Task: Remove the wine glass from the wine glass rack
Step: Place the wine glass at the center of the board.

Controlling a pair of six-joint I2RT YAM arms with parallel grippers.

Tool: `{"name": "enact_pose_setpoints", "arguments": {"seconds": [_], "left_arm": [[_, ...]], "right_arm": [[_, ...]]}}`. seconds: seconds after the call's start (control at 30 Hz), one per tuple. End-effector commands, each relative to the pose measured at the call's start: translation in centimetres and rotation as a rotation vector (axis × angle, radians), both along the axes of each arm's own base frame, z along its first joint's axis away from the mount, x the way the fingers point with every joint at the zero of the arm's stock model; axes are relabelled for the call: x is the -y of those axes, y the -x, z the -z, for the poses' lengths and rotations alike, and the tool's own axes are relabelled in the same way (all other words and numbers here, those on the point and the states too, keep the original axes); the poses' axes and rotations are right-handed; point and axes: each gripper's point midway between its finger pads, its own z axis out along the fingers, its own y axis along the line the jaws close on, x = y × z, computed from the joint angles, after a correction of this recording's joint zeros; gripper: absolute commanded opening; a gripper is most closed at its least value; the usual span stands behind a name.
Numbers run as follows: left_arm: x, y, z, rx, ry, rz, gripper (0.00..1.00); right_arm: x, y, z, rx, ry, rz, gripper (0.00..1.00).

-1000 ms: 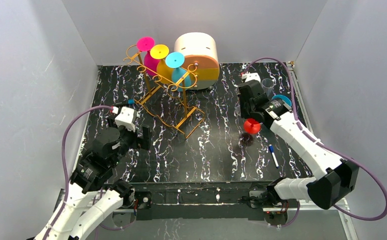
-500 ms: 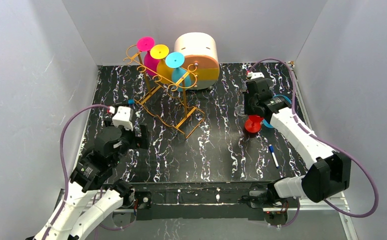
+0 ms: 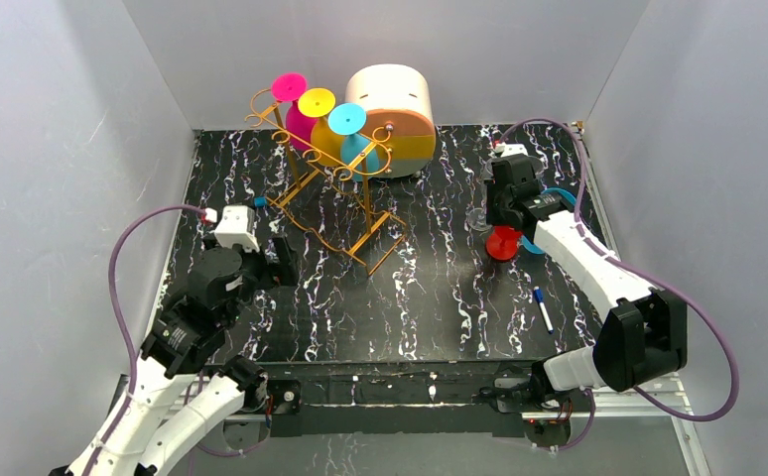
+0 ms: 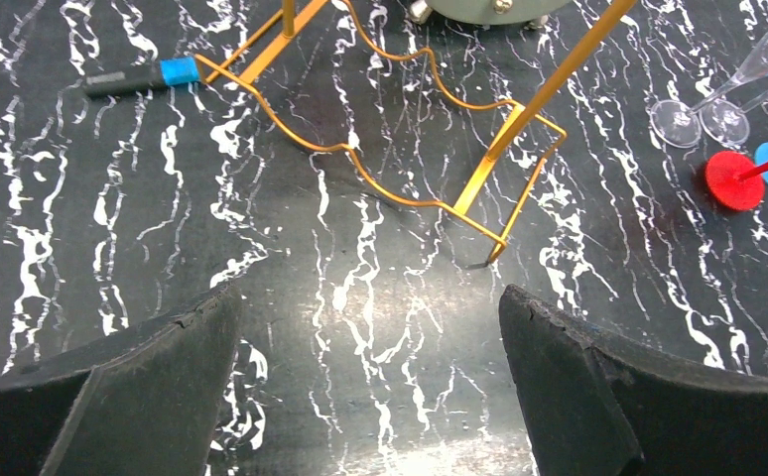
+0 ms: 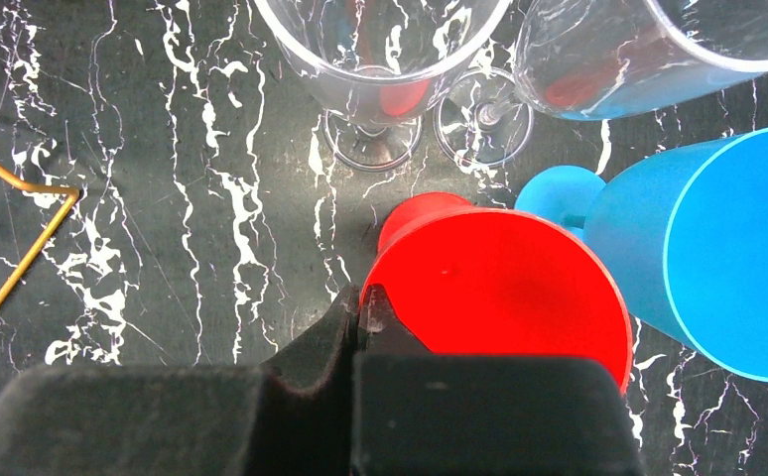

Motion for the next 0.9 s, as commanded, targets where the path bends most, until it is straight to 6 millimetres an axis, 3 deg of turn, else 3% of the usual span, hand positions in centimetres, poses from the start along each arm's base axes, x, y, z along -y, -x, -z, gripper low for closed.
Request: {"name": "enact_pose_setpoints", "arguments": {"seconds": [0.0, 0.13, 0.3, 0.37, 0.43, 0.67, 0.87], "left_arm": [[1.9, -1.1, -1.7, 0.003, 0.094, 0.019, 0.98], [2.2, -1.4, -1.2, -0.052, 0.136, -0.024, 0.98], [4.1, -1.3, -0.4, -0.118, 0.151, 0.057, 0.98], [4.1, -1.4, -0.8, -0.111, 0.15, 0.056, 0.98], [3.9, -1.4, -1.2, -0.099, 0.139, 0.058, 0.98], [2.6, -1.3, -1.6, -0.069, 0.092, 0.025, 0.98], [2.6, -1.2, -1.3, -0.079, 0.089, 0.025, 0.98]], "right_arm": [[0.5, -0.7, -0.5, 0.043, 0.007, 0.027, 0.01], [0.6, -0.3, 0.3, 0.008, 0.025, 0.004, 0.01], [1.1, -0.3, 0.4, 0.005, 0.04, 0.029, 0.01], [1.3, -0.4, 0.2, 0.0, 0.042, 0.041, 0.01], [1.2, -0.4, 0.0, -0.01, 0.041, 0.042, 0.11], [0.8, -0.8, -0.8, -0.018, 0.038, 0.023, 0.13], [1.0, -1.1, -1.4, -0.011, 0.053, 0.02, 0.13]]}}
